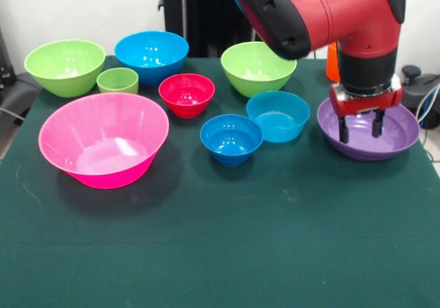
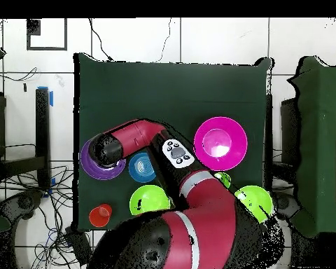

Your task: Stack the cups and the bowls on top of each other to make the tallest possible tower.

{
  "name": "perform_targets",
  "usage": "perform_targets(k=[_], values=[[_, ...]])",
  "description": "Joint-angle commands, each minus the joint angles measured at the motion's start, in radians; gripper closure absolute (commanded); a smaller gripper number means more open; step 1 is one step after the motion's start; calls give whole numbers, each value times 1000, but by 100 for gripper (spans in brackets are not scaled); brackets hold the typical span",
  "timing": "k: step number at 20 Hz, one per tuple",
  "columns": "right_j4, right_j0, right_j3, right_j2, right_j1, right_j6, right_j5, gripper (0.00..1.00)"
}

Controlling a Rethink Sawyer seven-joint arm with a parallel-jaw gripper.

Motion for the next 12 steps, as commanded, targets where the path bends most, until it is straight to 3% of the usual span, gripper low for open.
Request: perform_targets(k=[1,12], values=[[70,31,74,-82,-81,59,157,0],[77,52,27,-110,-61,30,151,0]])
